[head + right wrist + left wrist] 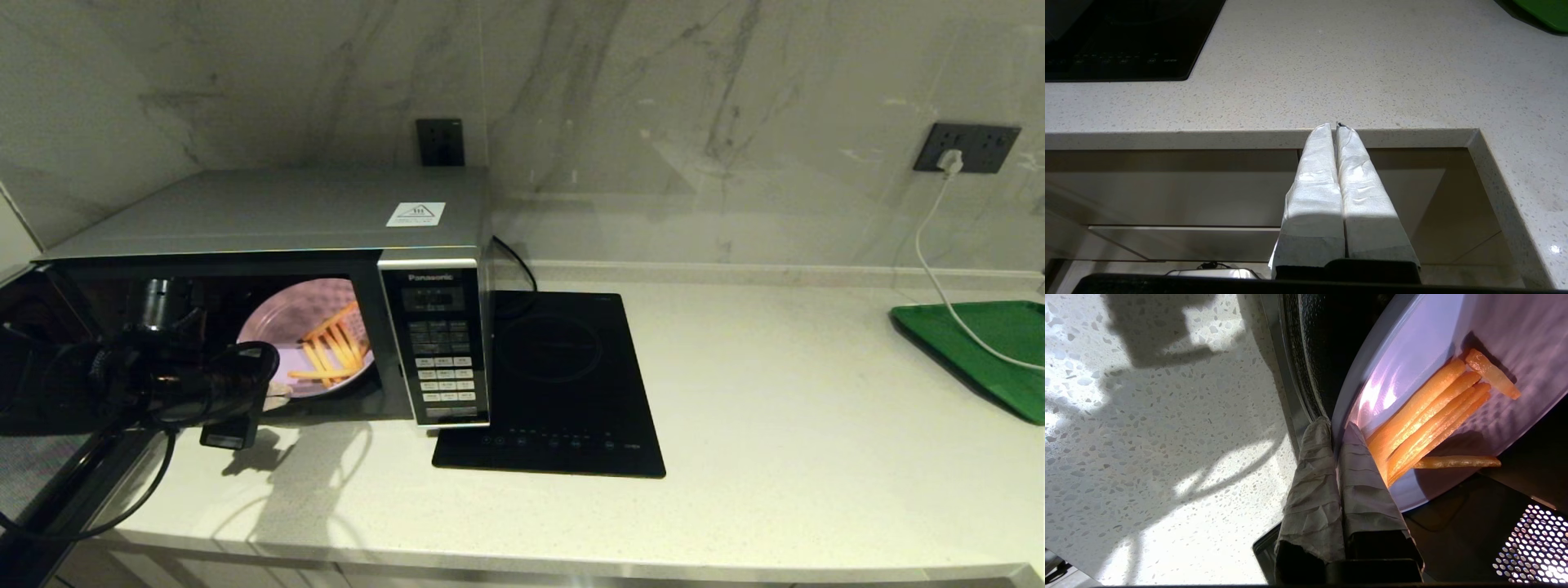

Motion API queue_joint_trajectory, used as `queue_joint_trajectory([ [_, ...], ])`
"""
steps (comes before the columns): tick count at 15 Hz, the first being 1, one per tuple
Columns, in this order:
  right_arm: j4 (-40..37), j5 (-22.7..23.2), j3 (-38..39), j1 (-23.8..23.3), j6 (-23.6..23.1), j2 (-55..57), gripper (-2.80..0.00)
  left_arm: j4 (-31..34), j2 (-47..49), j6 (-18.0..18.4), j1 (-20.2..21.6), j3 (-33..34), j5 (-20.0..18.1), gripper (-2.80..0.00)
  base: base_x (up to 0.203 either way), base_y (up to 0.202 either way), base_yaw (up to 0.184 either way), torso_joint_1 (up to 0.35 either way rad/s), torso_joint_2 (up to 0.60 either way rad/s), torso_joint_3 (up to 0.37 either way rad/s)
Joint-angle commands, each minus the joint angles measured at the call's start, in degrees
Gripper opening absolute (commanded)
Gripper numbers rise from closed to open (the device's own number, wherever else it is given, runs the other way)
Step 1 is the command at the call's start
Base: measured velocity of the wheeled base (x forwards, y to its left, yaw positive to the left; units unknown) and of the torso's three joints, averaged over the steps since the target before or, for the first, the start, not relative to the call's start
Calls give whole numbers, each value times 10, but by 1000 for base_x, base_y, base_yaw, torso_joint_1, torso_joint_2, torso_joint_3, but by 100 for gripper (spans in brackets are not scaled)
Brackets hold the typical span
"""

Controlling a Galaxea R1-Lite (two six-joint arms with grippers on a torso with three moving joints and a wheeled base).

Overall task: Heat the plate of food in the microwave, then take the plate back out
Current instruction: Take the plate out of the microwave

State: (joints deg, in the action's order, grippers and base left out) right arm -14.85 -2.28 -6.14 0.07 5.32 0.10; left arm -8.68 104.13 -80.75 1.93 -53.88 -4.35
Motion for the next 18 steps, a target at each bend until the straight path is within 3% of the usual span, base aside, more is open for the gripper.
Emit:
queue_joint_trajectory([
  [1,-1,0,0,0,0,0,-280,-1,-2,-4,0,0,-2,-280,0,0,0,0,0,0],
  [4,-1,0,0,0,0,0,-280,9,-1,-3,3,2,-9,-280,0,0,0,0,0,0],
  [7,-1,0,0,0,0,0,-280,21,-2,-5,23,-9,-42,-280,0,0,0,0,0,0],
  [10,-1,0,0,0,0,0,-280,38,-15,1,36,-9,-42,-280,0,0,0,0,0,0],
  [18,-1,0,0,0,0,0,-280,97,-105,119,63,57,-53,-280,0,0,0,0,0,0],
])
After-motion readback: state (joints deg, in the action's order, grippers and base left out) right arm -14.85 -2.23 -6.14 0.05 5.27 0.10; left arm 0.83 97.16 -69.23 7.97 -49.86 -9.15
